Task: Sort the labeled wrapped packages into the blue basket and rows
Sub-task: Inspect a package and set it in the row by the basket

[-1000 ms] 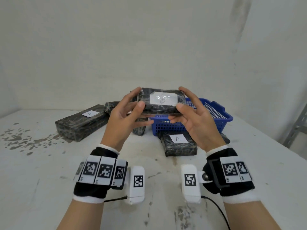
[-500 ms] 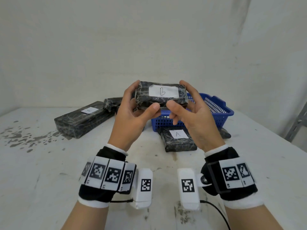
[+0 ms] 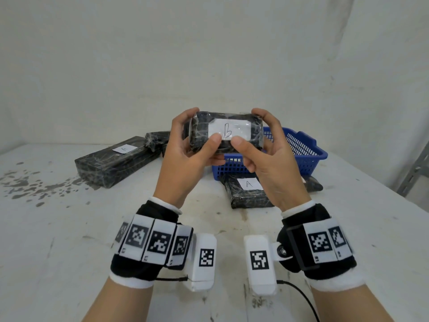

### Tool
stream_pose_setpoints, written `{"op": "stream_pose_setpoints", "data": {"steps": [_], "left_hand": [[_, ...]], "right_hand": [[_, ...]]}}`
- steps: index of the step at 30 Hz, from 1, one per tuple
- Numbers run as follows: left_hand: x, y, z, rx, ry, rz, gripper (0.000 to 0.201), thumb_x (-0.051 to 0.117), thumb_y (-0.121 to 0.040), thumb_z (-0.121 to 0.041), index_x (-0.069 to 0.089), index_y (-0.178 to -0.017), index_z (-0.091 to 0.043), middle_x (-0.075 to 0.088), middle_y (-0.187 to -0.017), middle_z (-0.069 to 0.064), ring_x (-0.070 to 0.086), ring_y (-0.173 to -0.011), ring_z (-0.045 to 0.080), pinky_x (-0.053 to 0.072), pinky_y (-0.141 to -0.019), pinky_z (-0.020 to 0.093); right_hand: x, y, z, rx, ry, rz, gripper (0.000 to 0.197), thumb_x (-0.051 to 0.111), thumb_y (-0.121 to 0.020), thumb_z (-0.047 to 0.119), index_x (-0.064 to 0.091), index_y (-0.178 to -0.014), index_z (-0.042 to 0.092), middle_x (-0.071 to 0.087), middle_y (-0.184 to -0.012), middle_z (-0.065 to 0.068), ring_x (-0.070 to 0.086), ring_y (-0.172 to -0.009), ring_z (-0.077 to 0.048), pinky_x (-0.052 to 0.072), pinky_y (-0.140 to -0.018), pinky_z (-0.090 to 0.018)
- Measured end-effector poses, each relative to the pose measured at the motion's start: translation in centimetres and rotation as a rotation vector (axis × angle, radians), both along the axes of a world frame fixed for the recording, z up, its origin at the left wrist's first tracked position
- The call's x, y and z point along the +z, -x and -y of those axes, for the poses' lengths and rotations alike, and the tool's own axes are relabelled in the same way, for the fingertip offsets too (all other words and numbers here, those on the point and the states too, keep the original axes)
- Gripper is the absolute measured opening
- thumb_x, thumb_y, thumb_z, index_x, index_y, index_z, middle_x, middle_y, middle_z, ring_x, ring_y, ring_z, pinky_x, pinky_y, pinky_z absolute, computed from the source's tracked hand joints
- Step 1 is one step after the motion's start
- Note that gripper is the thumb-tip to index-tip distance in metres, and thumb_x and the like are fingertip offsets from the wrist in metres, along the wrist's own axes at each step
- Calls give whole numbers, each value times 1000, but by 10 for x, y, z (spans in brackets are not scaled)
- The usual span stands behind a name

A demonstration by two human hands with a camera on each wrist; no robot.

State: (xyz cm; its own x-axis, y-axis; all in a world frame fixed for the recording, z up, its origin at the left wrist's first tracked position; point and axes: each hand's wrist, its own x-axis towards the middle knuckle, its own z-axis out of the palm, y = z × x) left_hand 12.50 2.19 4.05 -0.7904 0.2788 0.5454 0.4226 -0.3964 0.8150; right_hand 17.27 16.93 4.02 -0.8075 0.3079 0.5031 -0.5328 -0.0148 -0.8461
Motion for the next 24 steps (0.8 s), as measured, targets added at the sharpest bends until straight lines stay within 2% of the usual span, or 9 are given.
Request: {"op": "stream_pose_setpoints", "data": {"steps": [3,7,11,16,20,24], "left_hand": [[-1,0,-1,0,-11,23,53,61,-92,-9,39,-138,-24,58,-129,13,69,-101,26,58,-69,27],[-1,3,0,-22,-21,69,50,59,-94,-14,40,-140,-23,59,-129,14,71,-91,22,58,-67,28],[2,3,1,-36,-44,60,39,52,-98,-16,43,-136,-21,59,-128,16,69,-94,23,60,-66,31],[5,0,3,-25,-58,66,27,45,-101,-23,48,-127,-18,65,-108,7,70,-89,21,61,-64,35],[6,-2,3,-17,-45,52,19,45,-101,-24,49,-119,-18,65,-102,5,70,-86,17,60,-61,37],[5,-5,0,-10,-26,42,15,49,-100,-22,49,-114,-18,66,-91,-1,68,-82,16,60,-59,37]], "right_hand": [[1,-1,1,9,-5,-13,61,75,-76,23,51,-132,31,69,-80,9,52,-59,-9,45,-52,-19],[1,-1,0,22,7,-14,55,73,-79,24,53,-129,30,67,-75,7,50,-56,-13,45,-50,-22],[3,-3,0,35,19,-30,42,70,-84,31,56,-124,32,68,-81,1,51,-58,-18,45,-52,-24],[6,-6,2,-5,10,-16,22,66,-93,32,58,-114,31,69,-81,-2,50,-57,-21,43,-49,-27],[8,-7,4,-56,10,4,12,63,-92,34,59,-102,32,69,-81,-1,50,-56,-24,39,-47,-29],[9,-9,5,-86,24,7,6,60,-99,22,55,-98,27,66,-74,1,54,-53,-12,41,-41,-20]]}}
